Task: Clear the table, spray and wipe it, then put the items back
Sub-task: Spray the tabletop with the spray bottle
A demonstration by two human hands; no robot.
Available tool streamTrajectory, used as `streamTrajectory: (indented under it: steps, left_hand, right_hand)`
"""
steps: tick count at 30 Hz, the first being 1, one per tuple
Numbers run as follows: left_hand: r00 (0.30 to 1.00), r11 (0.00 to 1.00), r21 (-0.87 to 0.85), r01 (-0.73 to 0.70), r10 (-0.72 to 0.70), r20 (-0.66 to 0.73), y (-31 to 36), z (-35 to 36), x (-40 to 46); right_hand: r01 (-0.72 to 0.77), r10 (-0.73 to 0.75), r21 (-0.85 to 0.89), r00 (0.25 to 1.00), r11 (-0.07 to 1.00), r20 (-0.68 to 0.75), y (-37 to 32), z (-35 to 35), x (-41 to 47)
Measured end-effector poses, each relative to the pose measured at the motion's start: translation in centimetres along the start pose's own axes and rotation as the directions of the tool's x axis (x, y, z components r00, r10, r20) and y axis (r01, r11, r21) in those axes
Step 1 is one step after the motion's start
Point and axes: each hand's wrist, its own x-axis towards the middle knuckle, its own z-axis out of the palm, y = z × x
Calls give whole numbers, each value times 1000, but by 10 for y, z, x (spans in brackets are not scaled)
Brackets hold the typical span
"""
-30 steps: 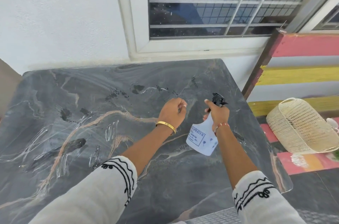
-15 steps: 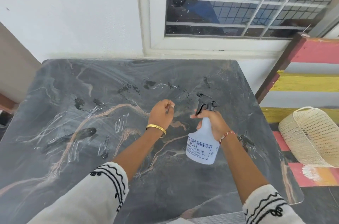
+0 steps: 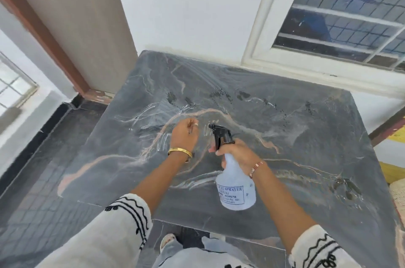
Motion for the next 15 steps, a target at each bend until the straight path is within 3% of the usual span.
streamTrajectory:
  steps: [4, 8, 15]
  left_hand:
    - [975, 992, 46, 114, -103, -199, -35, -50, -7]
    - [921, 974, 69, 214, -178, -347, -64, -89, -20]
    - [871, 956, 6, 292, -263, -415, -84, -120, -39]
  right_hand:
    - [18, -45, -301, 995, 954, -84, 0, 58, 5]
    - [59, -91, -348, 993, 936, -76, 5, 95, 10]
    - [82, -172, -545, 978, 834, -116, 11, 130, 19]
